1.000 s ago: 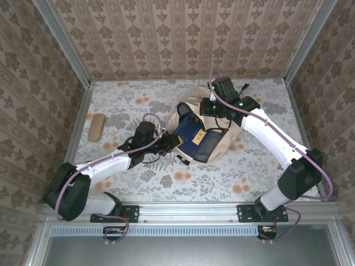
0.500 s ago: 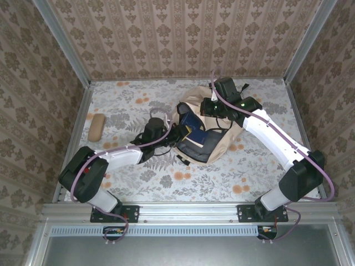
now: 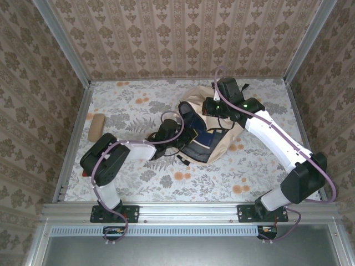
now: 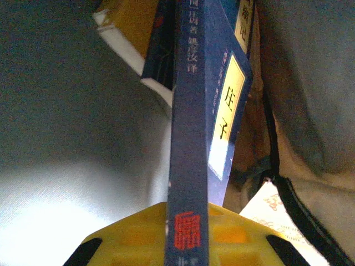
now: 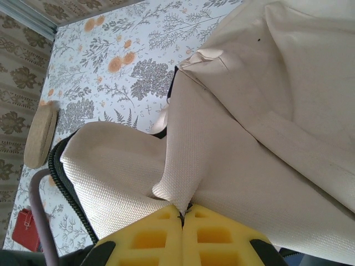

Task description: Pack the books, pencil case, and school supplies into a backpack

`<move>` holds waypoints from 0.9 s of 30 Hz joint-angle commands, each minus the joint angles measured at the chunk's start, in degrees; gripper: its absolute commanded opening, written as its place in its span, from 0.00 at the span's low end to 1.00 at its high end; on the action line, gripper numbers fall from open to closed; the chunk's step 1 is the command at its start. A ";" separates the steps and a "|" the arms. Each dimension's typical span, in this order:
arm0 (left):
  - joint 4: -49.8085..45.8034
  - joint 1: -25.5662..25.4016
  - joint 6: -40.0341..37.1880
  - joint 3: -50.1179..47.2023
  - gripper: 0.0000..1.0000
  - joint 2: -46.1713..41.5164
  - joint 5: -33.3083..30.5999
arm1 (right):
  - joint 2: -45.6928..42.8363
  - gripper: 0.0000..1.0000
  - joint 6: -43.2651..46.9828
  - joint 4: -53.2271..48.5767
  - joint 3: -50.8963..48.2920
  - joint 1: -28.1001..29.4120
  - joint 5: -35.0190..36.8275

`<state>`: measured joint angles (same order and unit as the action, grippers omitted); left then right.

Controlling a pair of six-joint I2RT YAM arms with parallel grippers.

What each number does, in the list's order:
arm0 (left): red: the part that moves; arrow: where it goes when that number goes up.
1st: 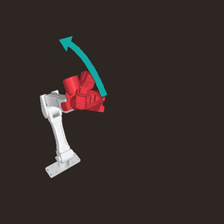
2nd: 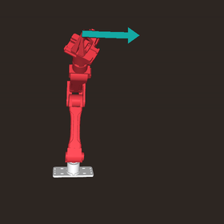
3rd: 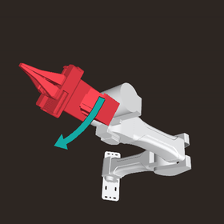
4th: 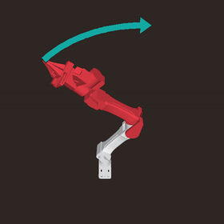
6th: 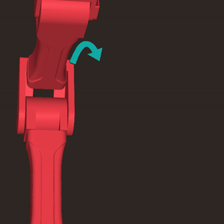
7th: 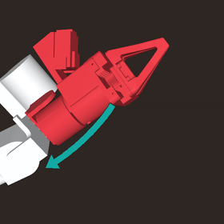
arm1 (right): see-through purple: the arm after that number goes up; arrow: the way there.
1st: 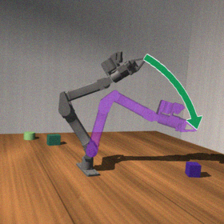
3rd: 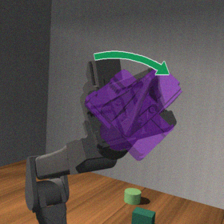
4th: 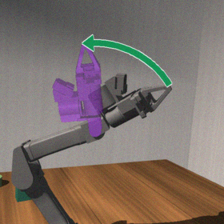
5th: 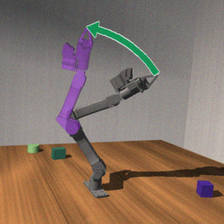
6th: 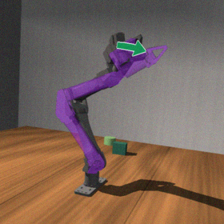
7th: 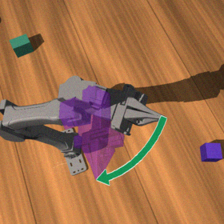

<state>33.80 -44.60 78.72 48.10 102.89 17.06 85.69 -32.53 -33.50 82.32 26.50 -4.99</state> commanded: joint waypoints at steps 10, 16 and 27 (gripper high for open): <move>1.02 0.57 1.38 14.64 0.24 12.28 -1.39 | -3.48 0.01 -0.95 1.87 -0.69 -0.92 -1.14; -0.48 0.74 1.79 11.05 0.56 10.48 -1.13 | -4.07 0.01 -0.94 2.20 -1.77 -1.68 -1.48; -2.18 0.22 0.22 3.85 0.50 3.70 -3.70 | -3.37 0.01 -2.01 4.27 -3.29 -2.33 -3.03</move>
<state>32.56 -44.49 79.90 52.77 108.44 14.26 84.25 -33.47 -32.21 79.26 24.56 -6.85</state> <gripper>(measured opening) 0.528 0.062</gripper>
